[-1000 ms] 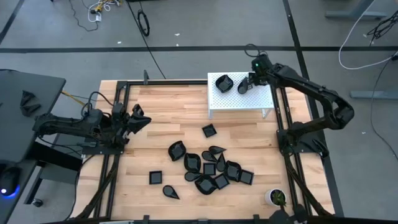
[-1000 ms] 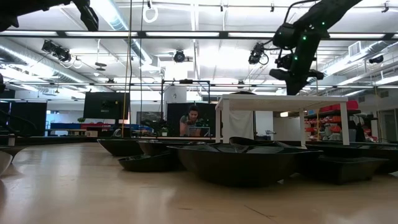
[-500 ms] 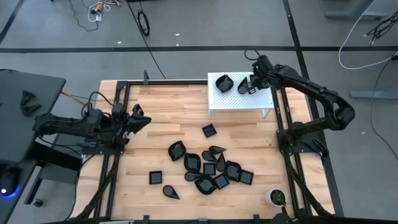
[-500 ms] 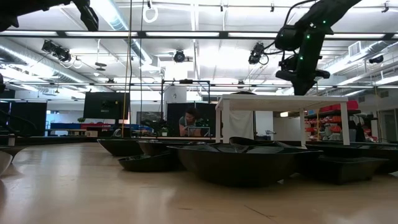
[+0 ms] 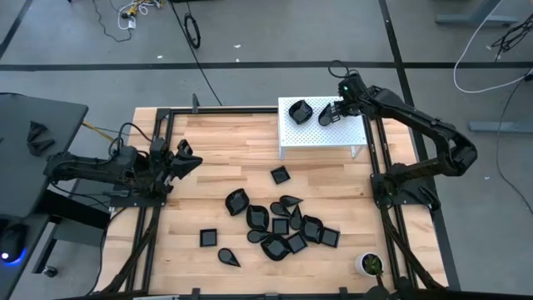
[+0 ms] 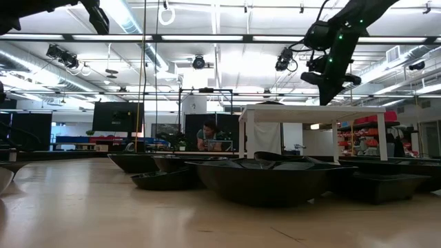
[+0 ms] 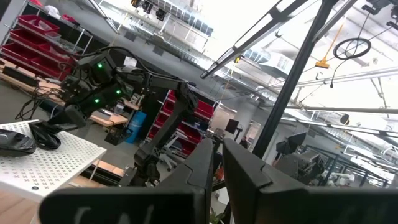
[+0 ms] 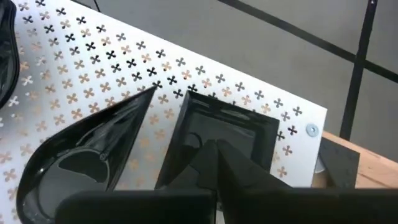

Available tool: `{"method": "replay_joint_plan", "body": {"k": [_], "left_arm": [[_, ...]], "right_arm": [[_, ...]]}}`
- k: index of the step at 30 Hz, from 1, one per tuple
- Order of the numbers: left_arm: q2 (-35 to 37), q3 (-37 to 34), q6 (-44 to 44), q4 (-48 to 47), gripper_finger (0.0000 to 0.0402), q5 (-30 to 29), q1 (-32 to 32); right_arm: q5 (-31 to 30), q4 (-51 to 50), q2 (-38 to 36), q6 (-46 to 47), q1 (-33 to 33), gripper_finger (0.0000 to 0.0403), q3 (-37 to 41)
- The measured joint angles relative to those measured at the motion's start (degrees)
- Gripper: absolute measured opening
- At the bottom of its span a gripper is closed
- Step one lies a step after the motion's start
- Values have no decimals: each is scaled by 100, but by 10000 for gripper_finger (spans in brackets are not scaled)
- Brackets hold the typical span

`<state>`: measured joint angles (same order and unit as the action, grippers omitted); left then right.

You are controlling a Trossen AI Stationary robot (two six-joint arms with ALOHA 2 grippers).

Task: Pick & Place Mini shaped plates
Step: Adjust the plates on the shelf, then stack the leaf shaped plate on top of the leaf shaped plates on the shelf

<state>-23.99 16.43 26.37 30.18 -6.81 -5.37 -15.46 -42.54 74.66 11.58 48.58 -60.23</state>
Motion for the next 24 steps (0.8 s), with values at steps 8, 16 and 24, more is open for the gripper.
{"method": "replay_joint_plan", "body": {"k": [8, 16, 24], "left_arm": [[0, 1, 0, 0, 42, 0, 1], [0, 2, 0, 2, 42, 0, 0], [0, 0, 0, 0, 42, 0, 0]], "right_arm": [[-803, 367, -334, -148, -872, 2, 4], [-897, 1556, -473, 64, -3349, 2, 2], [-1075, 1825, 46, -361, -5725, 3, 2]]}}
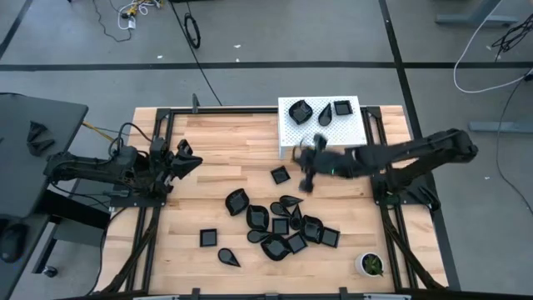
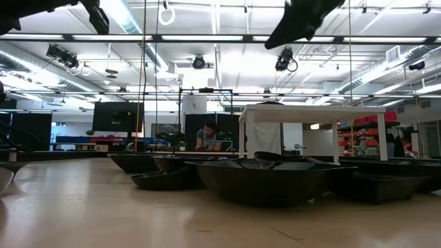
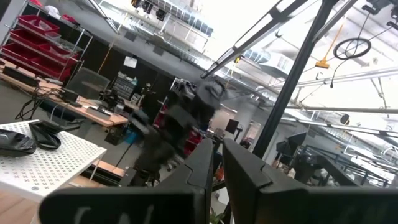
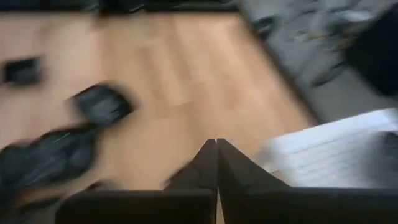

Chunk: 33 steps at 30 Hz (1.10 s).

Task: Pick & Place Mini shaped plates
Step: Stack the leaf shaped plate on top of the leaf shaped plates on the shelf

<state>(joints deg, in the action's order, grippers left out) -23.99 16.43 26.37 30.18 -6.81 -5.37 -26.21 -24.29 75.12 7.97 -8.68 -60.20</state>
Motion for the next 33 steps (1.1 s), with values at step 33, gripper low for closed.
{"method": "replay_joint_plan", "body": {"k": [33], "left_arm": [[0, 0, -2, 0, 42, 0, 2]], "right_arm": [[2795, 1244, 990, 4995, -1290, 127, 2615]]}}
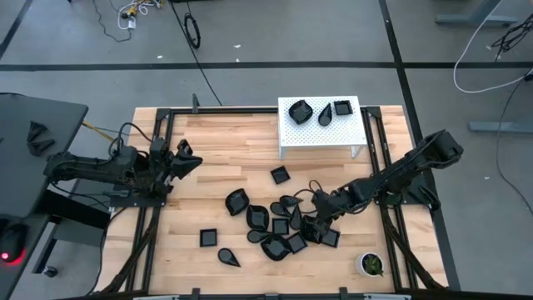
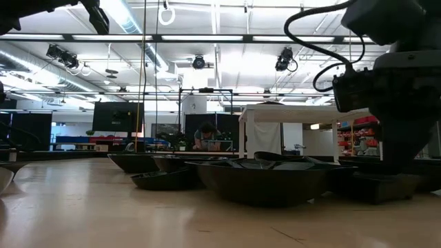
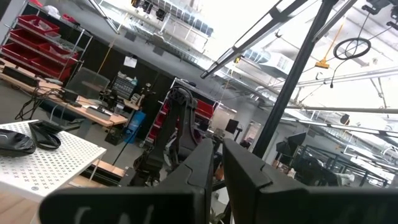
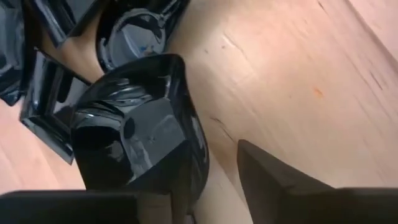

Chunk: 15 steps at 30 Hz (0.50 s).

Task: Pick & Place Mini shaped plates
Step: Stack the leaf shaped plate on top of the leaf shaped plates on the shelf

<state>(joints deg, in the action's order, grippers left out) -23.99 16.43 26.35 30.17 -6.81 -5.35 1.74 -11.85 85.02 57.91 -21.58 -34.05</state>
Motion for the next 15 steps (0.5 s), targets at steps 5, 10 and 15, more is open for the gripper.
{"method": "replay_joint_plan", "body": {"k": [5, 10, 15], "left_arm": [[-1, 0, 1, 0, 42, -1, 0], [0, 0, 2, 0, 42, -2, 0], [0, 2, 0, 2, 42, 0, -1]], "right_arm": [[2, 312, -5, -49, 4, 74, 158], [46, 507, -21, -36, 36, 9, 156], [26, 329, -540, 27, 336, 9, 178]]}}
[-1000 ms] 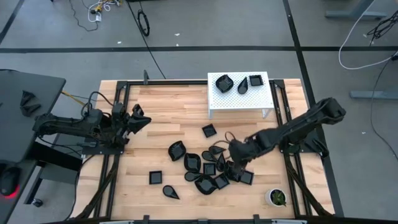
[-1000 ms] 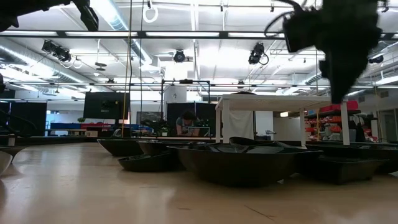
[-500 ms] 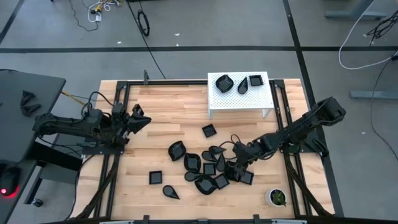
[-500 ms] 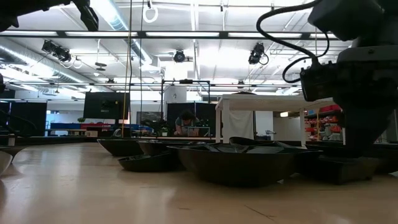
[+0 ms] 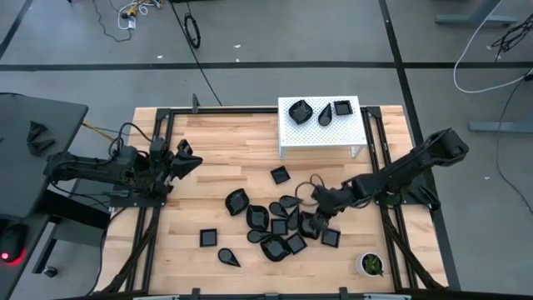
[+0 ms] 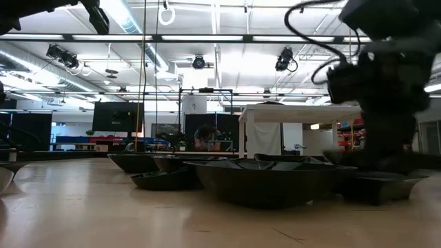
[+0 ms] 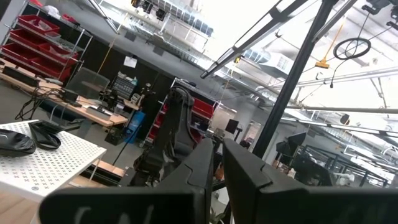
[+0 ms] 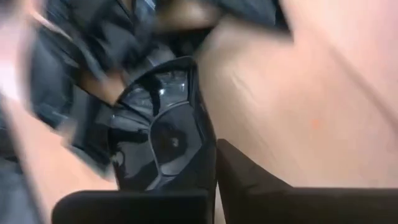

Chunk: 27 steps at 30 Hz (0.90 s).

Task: Pick & Place Mini shaped plates
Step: Stack the leaf shaped plate on top of the leaf shaped plates on the shelf

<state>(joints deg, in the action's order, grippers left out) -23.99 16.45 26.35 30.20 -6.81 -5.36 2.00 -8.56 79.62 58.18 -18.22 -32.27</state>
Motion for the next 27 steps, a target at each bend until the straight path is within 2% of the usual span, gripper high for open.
{"method": "replay_joint_plan", "body": {"k": [3, 5, 7, 11, 17, 22, 27], "left_arm": [[0, -2, 0, -2, 42, -2, 1], [0, 0, 0, -2, 42, 0, 1], [0, 0, 0, -3, 42, 0, -1], [0, -2, -2, -2, 42, -1, 1], [0, -2, 0, -3, 42, 0, 1], [0, -2, 0, 2, 42, 0, -1], [0, -2, 0, -4, 42, 0, 0]], "right_arm": [[-48, -23, -583, -54, 308, 4, 0], [-381, 1, -1009, -60, 542, 6, -12], [-1014, 148, -1385, -60, 817, 6, -89], [-2521, 1359, -1764, -657, 1459, 3, -210], [-3799, 1720, -1545, -1726, 2850, 2, -474], [-3789, 2269, -1243, -2219, 3726, 2, -706], [-3634, 2070, -940, -2268, 4052, 2, -903]]}}
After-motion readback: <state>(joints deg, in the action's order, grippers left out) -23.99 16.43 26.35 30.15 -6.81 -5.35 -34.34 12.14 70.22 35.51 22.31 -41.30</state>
